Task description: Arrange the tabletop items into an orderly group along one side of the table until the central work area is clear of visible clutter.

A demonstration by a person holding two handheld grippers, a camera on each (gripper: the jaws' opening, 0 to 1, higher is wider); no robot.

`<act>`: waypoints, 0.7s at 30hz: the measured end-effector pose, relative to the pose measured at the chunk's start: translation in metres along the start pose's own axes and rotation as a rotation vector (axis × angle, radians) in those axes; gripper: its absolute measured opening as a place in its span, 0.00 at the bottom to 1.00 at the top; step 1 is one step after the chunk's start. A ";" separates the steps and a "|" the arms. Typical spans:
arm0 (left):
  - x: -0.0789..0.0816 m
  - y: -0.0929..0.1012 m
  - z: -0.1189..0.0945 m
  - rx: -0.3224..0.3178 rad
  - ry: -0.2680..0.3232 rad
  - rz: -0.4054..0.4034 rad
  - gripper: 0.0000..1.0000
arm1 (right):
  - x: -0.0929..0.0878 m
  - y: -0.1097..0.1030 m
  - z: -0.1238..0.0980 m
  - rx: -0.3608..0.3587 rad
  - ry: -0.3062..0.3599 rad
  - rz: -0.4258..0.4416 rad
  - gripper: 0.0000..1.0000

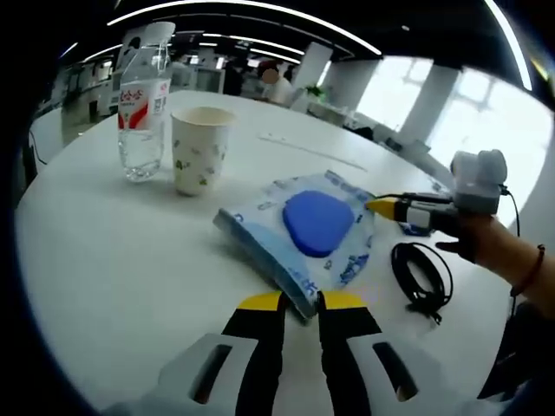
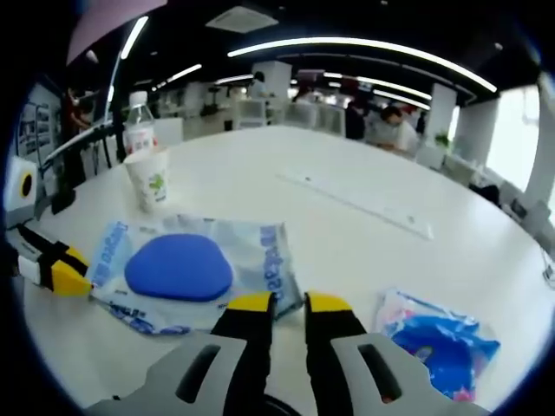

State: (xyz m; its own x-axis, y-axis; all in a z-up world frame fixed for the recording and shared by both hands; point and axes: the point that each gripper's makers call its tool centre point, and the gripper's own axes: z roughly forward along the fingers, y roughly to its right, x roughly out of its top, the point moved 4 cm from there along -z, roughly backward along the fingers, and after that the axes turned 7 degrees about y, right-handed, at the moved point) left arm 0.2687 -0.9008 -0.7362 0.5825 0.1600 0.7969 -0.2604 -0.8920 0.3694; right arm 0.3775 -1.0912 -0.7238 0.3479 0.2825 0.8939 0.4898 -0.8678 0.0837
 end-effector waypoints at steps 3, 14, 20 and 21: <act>-0.001 0.000 0.001 -0.003 -0.011 -0.023 0.07 | 0.000 -0.001 -0.001 0.005 -0.001 0.008 0.06; 0.004 -0.004 -0.001 -0.006 -0.003 -0.035 0.00 | 0.000 -0.004 -0.008 0.031 0.002 0.022 0.00; 0.012 -0.008 -0.003 -0.012 0.010 -0.022 0.00 | 0.000 -0.006 -0.019 0.036 -0.003 0.029 0.00; 0.013 -0.008 -0.003 -0.014 0.012 -0.020 0.00 | 0.000 -0.006 -0.022 0.035 -0.003 0.033 0.00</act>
State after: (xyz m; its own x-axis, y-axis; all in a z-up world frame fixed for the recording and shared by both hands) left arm 0.2762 -0.8902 -0.7271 0.5782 0.1831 0.7951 -0.2598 -0.8824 0.3922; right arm 0.3569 -1.0949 -0.7143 0.3667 0.2550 0.8947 0.5053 -0.8621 0.0386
